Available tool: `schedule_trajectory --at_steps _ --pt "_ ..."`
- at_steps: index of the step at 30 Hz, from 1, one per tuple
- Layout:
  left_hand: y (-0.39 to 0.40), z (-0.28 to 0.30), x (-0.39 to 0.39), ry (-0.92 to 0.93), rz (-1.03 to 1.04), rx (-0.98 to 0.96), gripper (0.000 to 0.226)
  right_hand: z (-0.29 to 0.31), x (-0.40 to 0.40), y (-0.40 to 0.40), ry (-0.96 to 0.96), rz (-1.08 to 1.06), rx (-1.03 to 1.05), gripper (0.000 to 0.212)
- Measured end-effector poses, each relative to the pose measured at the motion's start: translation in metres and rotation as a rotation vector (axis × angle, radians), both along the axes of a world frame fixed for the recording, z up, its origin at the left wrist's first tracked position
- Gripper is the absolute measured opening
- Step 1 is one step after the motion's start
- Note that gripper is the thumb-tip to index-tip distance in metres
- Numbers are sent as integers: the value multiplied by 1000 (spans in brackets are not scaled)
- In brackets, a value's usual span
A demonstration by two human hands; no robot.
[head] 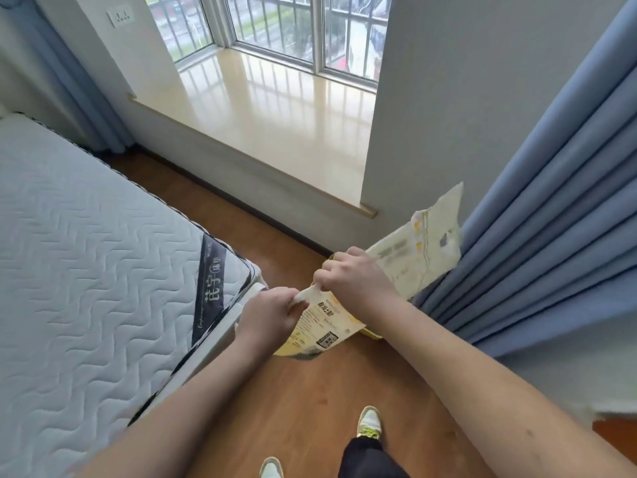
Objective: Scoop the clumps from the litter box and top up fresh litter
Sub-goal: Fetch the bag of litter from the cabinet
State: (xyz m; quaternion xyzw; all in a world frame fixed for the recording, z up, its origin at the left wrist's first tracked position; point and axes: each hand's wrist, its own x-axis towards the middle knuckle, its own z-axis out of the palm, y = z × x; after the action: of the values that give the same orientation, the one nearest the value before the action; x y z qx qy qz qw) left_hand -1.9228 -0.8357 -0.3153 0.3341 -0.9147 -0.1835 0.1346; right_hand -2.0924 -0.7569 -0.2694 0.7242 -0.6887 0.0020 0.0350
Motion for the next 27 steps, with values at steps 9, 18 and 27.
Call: schedule_trajectory --at_steps 9,18,27 --pt "-6 -58 -9 79 211 225 35 -38 -20 -39 -92 179 -37 24" --pt "-45 -187 24 -34 235 316 39 -171 -10 -83 -169 162 42 12" --pt "-93 -297 9 -217 195 275 11 -316 -15 -113 -251 2 -46 20"
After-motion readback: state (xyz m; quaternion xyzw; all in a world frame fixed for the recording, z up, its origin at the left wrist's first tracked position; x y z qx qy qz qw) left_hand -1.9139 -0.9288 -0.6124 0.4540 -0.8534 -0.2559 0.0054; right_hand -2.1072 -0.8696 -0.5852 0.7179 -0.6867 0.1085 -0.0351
